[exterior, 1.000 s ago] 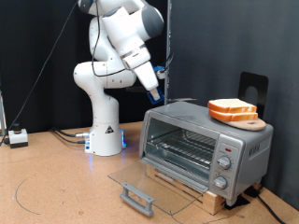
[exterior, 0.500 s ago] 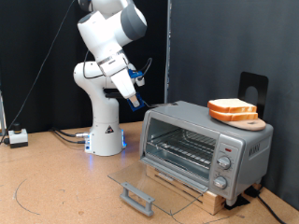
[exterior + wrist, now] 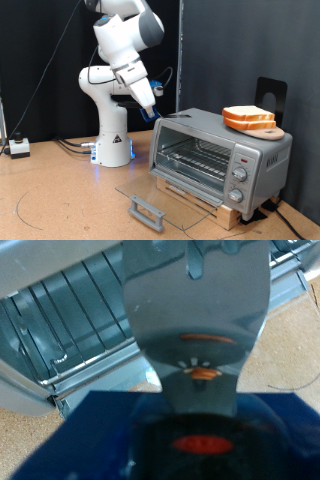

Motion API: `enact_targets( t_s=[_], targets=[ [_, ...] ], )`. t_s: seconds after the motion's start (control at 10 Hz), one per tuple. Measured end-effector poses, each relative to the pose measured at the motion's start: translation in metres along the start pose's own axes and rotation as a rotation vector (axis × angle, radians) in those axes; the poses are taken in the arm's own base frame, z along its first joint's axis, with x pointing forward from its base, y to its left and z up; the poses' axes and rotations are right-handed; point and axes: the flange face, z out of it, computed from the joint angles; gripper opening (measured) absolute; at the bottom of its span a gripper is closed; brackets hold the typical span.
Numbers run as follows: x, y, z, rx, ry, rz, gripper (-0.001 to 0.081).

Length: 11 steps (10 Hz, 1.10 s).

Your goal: Make a piece of toast with the oven

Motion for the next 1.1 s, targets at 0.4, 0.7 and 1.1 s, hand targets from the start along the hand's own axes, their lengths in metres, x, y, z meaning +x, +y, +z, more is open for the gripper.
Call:
enact_targets(
  t_s=[0.4, 0.7, 1.1],
  targets=[
    [0.018, -0.022, 0.011, 0.014, -0.012, -0.012, 0.0399],
    [0.034, -0.041, 0.026, 0.013, -0.022, 0.006, 0.0399],
    [0.061, -0.065, 0.041, 0.021, 0.021, 0.007, 0.0399]
  ],
)
